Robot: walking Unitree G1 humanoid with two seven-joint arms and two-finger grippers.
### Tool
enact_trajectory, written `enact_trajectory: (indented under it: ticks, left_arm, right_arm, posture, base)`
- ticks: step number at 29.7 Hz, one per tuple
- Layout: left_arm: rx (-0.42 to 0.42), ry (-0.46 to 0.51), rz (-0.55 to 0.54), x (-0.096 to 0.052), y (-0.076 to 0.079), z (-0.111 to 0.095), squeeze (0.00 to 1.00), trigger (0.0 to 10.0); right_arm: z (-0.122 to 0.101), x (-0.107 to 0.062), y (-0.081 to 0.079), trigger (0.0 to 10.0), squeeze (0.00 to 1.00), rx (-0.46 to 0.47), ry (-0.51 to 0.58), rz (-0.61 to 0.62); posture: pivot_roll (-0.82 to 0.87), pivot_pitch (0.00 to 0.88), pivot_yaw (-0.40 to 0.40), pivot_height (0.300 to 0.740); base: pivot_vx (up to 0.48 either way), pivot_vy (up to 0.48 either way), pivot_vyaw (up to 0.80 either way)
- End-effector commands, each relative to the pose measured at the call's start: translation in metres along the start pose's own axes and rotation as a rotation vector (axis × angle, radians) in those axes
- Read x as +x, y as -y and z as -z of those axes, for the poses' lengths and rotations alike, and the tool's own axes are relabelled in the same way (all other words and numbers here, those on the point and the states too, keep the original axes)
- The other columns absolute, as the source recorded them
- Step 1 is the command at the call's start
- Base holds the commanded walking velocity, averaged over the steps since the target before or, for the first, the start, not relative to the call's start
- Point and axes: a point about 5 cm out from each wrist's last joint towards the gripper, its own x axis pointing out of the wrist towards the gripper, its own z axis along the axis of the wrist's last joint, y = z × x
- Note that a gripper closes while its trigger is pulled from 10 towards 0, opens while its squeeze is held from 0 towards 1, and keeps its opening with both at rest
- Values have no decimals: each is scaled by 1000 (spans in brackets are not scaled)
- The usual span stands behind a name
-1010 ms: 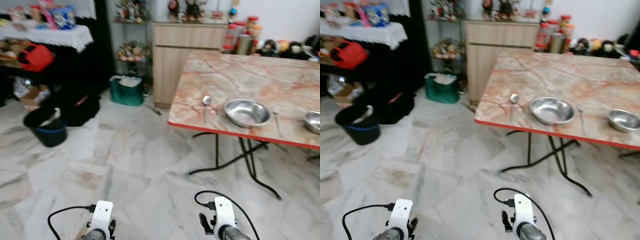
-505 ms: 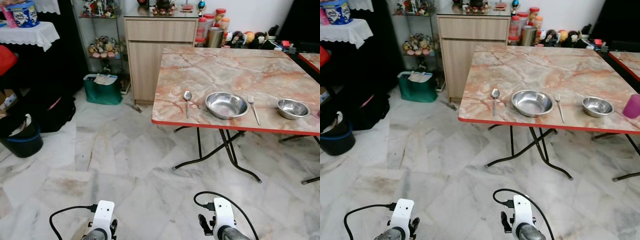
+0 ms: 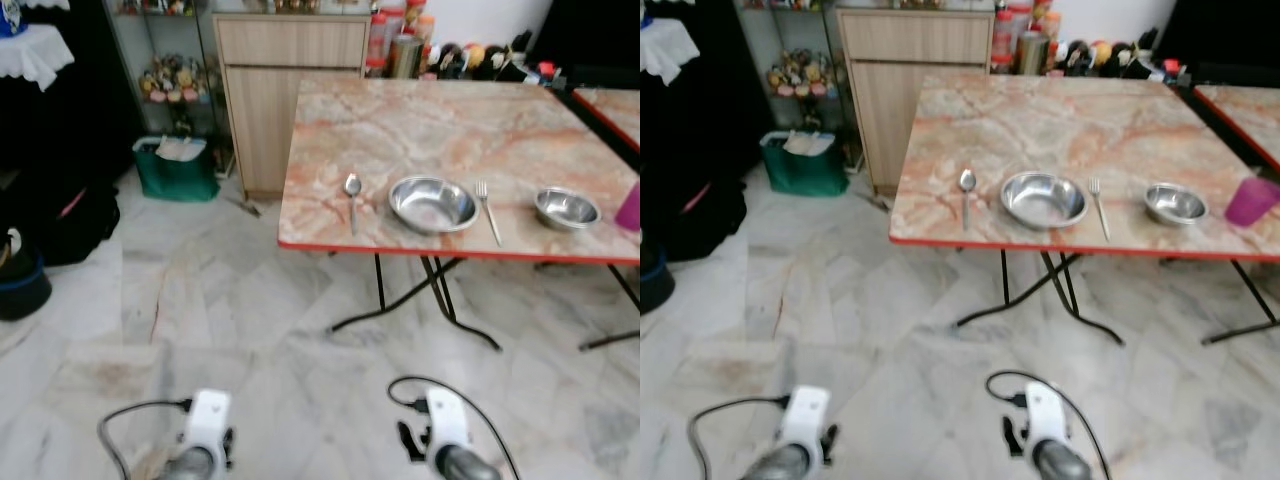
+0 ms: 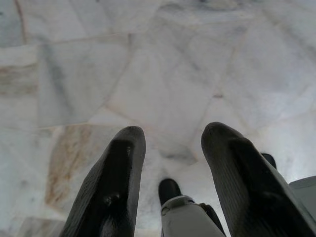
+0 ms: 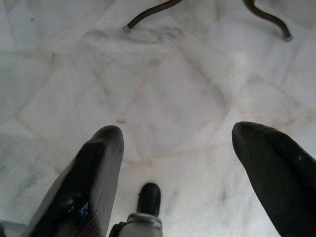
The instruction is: Setting the table
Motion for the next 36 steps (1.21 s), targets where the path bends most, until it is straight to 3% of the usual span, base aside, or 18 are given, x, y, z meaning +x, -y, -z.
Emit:
enact_trajectory:
  ticks: [1,36]
  left_arm:
    - [12,-23,-23,-2,-9,6,0,10000]
    - [23,-19,-18,-2,-7,5,0,10000]
  right_arm:
    - [3,0,-6,10000,0,13,-4,-11]
    - [2,0,-5,10000,0,12,7,-11]
  posture:
    - [19,0,-25,740]
    - [22,0,-30,740]
  base:
    - [0,0,0]
    - [0,0,-46]
